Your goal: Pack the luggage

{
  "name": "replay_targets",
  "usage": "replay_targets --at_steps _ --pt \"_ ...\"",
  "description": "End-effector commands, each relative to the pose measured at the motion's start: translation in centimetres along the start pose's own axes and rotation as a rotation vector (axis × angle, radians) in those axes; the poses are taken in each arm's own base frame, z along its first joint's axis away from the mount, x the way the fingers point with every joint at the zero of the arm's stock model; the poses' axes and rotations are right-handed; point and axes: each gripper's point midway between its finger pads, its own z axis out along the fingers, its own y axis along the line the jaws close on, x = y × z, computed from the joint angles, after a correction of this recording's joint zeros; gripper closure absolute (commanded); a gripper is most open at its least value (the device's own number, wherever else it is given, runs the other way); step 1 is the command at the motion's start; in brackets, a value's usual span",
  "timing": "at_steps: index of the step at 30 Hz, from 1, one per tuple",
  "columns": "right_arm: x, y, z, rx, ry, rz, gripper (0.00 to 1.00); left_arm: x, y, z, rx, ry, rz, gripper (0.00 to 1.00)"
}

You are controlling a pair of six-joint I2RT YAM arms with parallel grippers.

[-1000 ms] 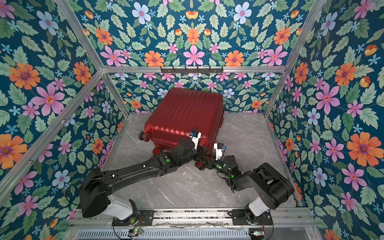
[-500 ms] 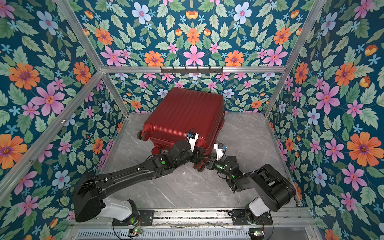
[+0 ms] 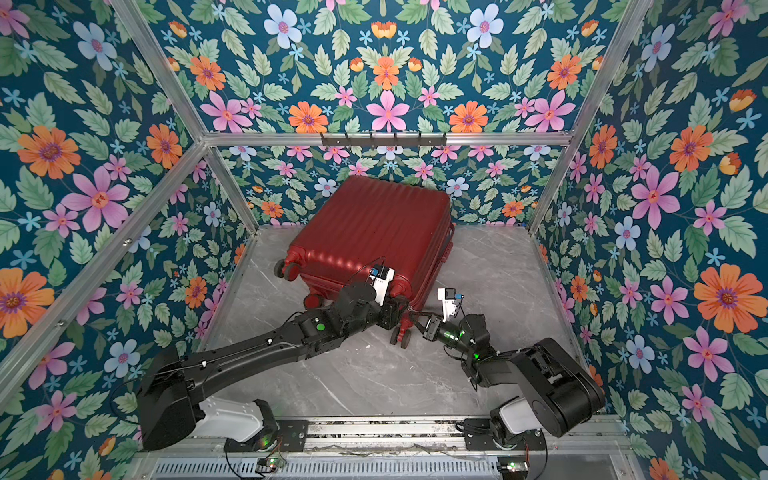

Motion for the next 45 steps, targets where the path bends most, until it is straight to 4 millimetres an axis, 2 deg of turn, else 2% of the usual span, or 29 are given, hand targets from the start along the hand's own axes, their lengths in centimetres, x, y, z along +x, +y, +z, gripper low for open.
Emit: replay_targets --at_steps 1,13,18,23,26,28,30,37,41,43,45 --pt "-2.3 -3.2 -1.1 0.146 -0.135 0.057 1.00 -4.7 0.5 -1.4 -0.035 -0.183 0.035 1.00" --pt "-4.2 -3.9 -2.7 0.208 -0.173 0.046 1.00 -3.2 1.5 -2.5 -0.053 -0.155 0.033 1.00" --pt "-4.0 -4.2 -3.1 0.267 -0.147 -0.008 1.00 -2.9 1.7 -2.7 -0.056 -0.150 0.031 1.00" --pt "-3.1 -2.7 -3.1 0.314 -0.061 -0.122 1.00 -2.9 2.1 -2.8 -0.069 -0.155 0.028 1.00" --pt "-1.6 -1.0 -2.5 0.327 -0.004 -0.213 0.76 -2.9 2.1 -2.7 -0.069 -0.154 0.025 1.00" --pt "-1.0 -0.4 -2.4 0.332 0.009 -0.231 0.56 -2.9 2.1 -2.7 -0.068 -0.156 0.022 1.00" --pt "-0.4 -0.3 -2.4 0.338 0.019 -0.228 0.48 -3.0 2.2 -2.7 -0.069 -0.159 0.020 1.00" --pt "2.0 -0.2 -0.4 0.410 0.096 -0.333 0.33 -3.1 2.1 -2.8 -0.061 -0.160 0.020 1.00" --pt "2.1 -0.4 0.9 0.441 0.114 -0.359 0.30 -3.1 2.0 -2.7 -0.056 -0.160 0.018 1.00" --pt "1.9 -0.2 1.6 0.447 0.106 -0.378 0.22 -3.0 1.9 -2.6 -0.052 -0.159 0.019 1.00" --pt "1.8 0.0 2.2 0.447 0.106 -0.396 0.23 -3.2 1.8 -2.6 -0.049 -0.161 0.018 1.00"
